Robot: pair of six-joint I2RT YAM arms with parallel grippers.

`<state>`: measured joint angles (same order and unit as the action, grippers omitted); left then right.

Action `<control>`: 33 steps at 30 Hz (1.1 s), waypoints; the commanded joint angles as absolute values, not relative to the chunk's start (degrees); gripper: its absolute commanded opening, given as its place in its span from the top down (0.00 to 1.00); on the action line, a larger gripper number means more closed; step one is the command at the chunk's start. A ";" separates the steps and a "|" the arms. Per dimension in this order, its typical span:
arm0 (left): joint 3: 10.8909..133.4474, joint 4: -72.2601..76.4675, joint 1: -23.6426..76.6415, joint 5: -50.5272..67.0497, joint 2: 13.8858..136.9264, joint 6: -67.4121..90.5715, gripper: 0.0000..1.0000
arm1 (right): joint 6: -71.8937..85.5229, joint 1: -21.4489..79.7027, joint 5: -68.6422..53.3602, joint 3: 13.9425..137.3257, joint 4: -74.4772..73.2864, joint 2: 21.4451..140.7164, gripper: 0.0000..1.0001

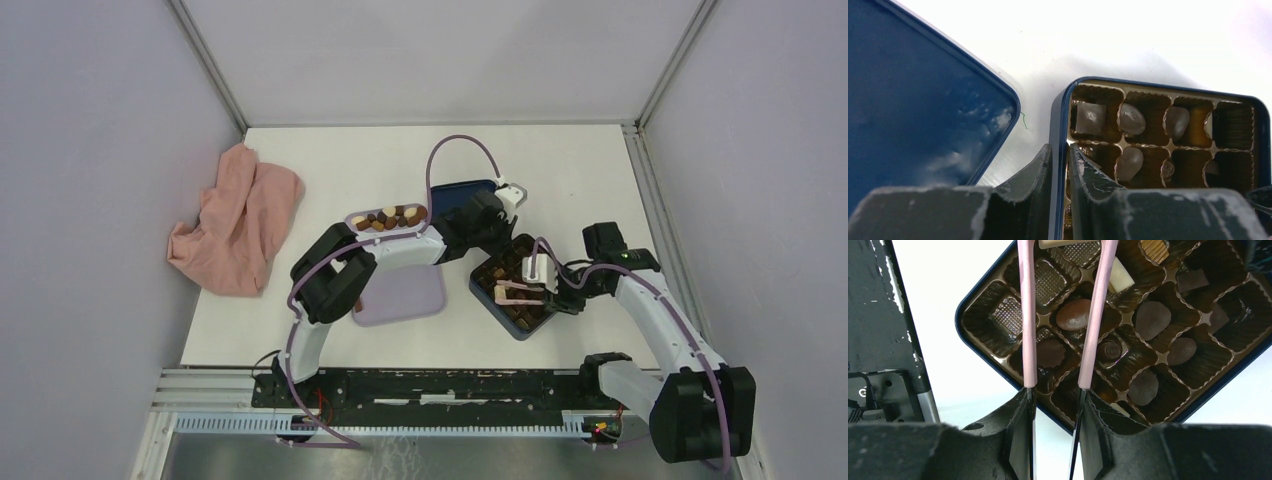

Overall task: Pack the chocolate
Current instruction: Adjust the packing box at the center of the board, then place the fake chocolate in the packing box.

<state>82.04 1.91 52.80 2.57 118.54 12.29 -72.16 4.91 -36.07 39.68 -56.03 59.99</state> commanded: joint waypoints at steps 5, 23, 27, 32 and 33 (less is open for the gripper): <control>85.39 3.72 52.03 4.37 118.34 15.82 0.66 | -69.10 5.83 -35.42 40.08 -52.38 62.92 0.76; 82.85 0.51 51.06 -1.58 110.44 15.54 0.48 | -66.18 8.52 -31.68 39.02 -49.59 64.60 0.66; 82.49 -0.89 50.98 -3.44 108.36 15.32 0.48 | -65.89 8.95 -31.29 39.20 -49.52 64.70 0.62; 81.94 -2.93 50.53 -6.28 104.98 15.31 0.48 | -65.59 9.31 -30.90 39.59 -49.78 64.47 0.58; 81.75 -3.35 50.42 -6.93 104.12 15.30 0.48 | -65.59 9.25 -30.85 39.71 -49.94 64.43 0.57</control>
